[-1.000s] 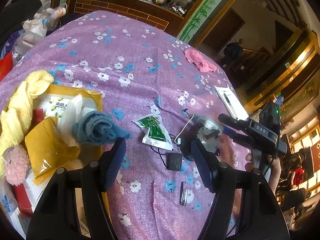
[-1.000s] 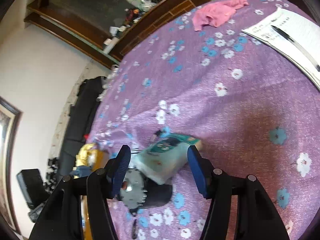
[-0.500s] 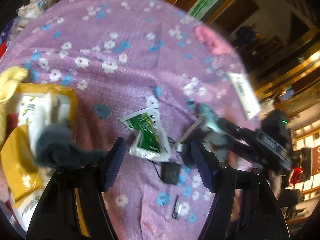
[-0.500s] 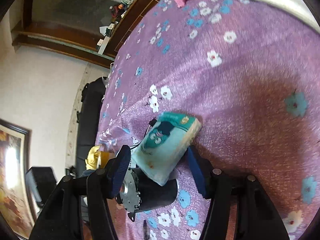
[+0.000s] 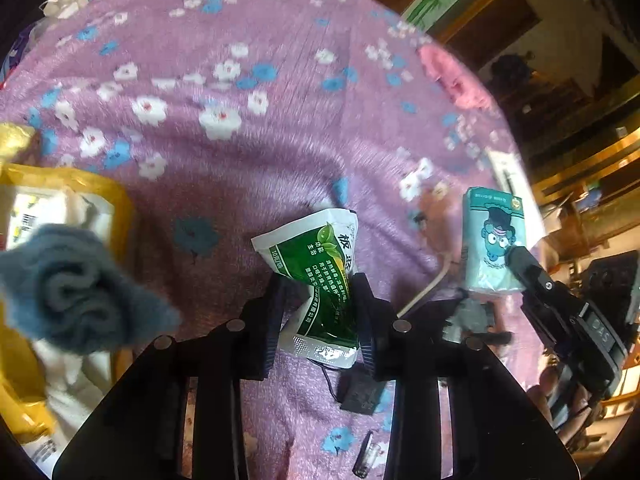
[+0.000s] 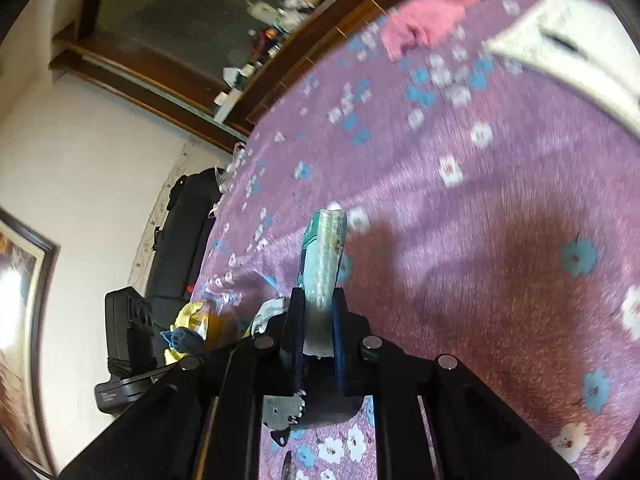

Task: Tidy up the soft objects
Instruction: 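Grasp the green-printed sachet with the left tool while the right tool grasps the cartoon tissue pack, then carry the green sachet and tissue pack into the box and release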

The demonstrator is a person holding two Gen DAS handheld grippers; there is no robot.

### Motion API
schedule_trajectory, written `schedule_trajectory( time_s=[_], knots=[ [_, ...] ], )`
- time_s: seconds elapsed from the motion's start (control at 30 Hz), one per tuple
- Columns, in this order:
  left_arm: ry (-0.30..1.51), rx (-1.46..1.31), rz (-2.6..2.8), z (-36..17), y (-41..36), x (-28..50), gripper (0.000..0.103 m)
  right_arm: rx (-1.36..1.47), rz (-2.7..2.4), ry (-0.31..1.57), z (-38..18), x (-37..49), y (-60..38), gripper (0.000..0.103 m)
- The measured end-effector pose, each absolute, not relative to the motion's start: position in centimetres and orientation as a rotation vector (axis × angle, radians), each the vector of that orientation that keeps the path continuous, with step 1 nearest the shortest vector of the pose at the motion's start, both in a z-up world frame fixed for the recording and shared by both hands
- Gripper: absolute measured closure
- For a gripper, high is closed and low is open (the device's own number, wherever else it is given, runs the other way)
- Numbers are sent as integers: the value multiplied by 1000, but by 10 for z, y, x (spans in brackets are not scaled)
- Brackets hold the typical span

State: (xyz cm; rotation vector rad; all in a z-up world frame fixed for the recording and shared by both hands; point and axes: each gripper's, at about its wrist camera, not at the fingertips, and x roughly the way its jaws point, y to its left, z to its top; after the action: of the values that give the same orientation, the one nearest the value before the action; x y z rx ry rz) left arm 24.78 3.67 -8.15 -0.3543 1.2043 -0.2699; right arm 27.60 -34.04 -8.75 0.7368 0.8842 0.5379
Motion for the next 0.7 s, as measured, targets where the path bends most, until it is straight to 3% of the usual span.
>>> schedule_trajectory(
  time_s=[0.27,0.47,0.7],
  knots=[
    [1003,-333,-376,-19,44,199,71,714,555,817,-76,273,-338,93],
    [812,-315,-306,32,104,113,70,639,619,713,-53,260,-322,93],
    [744,-349,-165,27,195,27,70,505,718,636,-30,230,-279,93]
  ],
)
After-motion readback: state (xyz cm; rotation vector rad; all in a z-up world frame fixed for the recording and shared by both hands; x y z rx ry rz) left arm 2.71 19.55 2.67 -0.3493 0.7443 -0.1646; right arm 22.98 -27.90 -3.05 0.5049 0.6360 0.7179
